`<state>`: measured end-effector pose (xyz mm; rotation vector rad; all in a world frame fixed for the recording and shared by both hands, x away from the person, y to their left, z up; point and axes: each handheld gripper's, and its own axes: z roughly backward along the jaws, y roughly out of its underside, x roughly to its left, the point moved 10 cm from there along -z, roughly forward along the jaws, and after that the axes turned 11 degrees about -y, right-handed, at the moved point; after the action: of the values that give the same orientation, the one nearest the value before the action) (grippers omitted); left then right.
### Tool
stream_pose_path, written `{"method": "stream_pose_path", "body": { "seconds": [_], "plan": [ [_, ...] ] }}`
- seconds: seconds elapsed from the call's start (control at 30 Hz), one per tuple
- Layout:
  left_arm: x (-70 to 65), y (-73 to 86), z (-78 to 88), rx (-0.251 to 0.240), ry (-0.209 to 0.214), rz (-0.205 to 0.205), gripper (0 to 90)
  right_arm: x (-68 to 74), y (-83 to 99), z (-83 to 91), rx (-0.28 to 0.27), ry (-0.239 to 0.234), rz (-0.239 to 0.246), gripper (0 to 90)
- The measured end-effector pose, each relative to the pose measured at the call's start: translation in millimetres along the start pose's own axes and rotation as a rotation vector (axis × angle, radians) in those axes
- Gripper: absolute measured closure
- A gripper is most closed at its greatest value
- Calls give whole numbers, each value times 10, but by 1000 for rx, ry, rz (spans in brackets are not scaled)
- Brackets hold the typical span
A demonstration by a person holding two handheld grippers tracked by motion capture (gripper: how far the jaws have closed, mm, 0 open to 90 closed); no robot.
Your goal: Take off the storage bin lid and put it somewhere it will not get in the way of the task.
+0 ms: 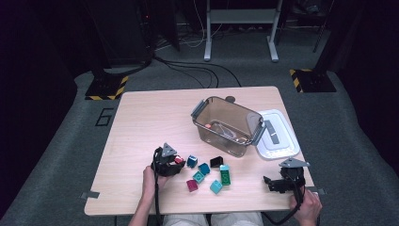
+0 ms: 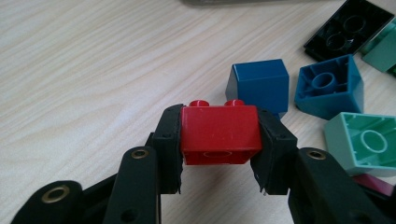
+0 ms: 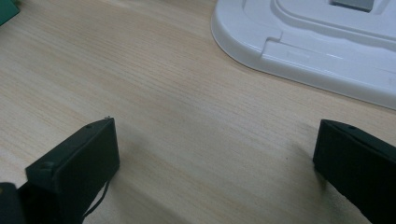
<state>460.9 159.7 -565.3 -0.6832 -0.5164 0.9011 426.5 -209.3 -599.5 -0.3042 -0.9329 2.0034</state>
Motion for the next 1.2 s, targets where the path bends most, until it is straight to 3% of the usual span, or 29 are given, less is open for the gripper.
{"method": "stream_pose_path", "body": {
  "seconds": [0.47, 1.2],
  "plan": [
    [113, -278, 193, -28, -17, -12, 586, 0, 0, 0, 0, 0, 0, 0],
    [292, -734, 329, -56, -57, -25, 586, 0, 1, 1, 1, -1, 0, 0]
  ]
}}
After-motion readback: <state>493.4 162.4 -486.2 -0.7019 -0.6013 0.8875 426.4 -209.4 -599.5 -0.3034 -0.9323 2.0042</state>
